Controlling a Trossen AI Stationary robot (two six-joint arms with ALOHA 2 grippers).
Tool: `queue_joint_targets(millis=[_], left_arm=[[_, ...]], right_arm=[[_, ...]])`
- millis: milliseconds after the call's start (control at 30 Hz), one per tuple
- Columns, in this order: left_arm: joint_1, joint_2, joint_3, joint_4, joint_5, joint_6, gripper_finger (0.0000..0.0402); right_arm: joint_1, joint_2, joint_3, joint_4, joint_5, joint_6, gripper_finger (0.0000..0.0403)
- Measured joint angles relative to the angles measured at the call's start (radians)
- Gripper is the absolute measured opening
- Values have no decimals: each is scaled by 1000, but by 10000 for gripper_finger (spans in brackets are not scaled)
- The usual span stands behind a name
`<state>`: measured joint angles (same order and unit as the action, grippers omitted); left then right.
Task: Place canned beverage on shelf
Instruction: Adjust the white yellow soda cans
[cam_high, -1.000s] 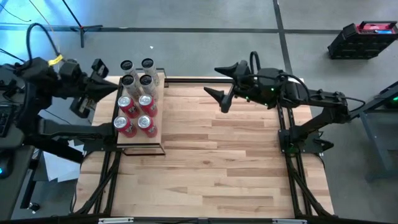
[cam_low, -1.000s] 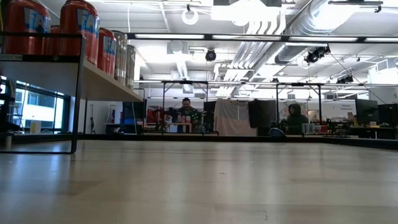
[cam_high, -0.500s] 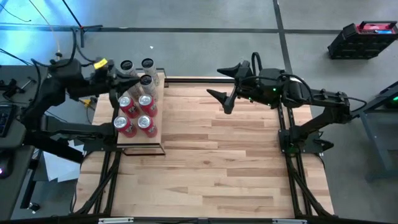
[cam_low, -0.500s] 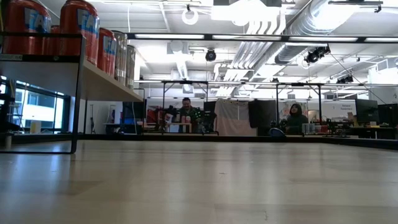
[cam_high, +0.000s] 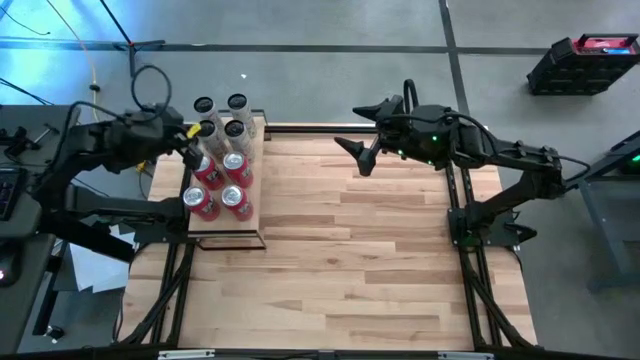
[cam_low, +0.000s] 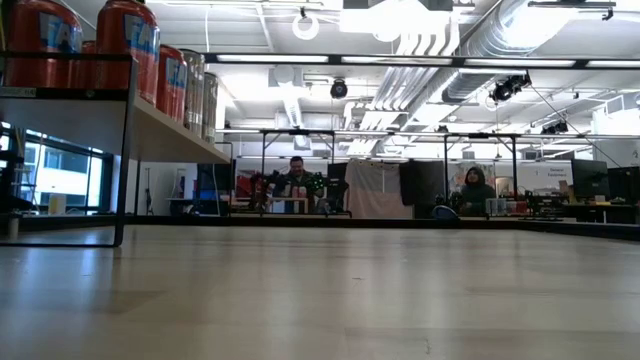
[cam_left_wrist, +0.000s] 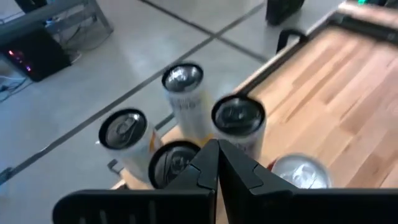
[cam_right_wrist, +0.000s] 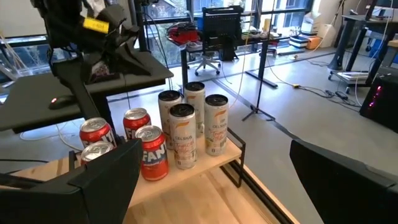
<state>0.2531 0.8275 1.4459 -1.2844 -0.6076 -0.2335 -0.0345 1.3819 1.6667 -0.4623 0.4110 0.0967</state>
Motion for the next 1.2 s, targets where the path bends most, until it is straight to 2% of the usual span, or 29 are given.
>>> queue_joint_targets(millis=[233, 400, 533, 667, 833, 1000, 1200], left_arm=[[0, -3, -9, -33, 65, 62, 0], [27, -26, -9, -36, -12, 40, 0], [76, -26, -9, 4, -79, -39, 0], [140, -11, -8, 94, -44, -103, 0], [247, 60, -8, 86, -41, -165, 0], [363, 168, 10, 75, -33, -154, 0], [540, 286, 114, -16, 40, -176, 0]], right_arm=[[6, 0, 0, -9, -11, 4, 392], [18, 3, 0, -50, -104, 8, 392], [18, 24, 0, -46, -135, -5, 392], [8, 53, 0, -14, -131, -27, 392], [-5, 101, 0, 28, -131, 0, 392], [-1, 138, 0, 21, -138, 64, 392], [30, 145, 0, 9, -268, 87, 392]])
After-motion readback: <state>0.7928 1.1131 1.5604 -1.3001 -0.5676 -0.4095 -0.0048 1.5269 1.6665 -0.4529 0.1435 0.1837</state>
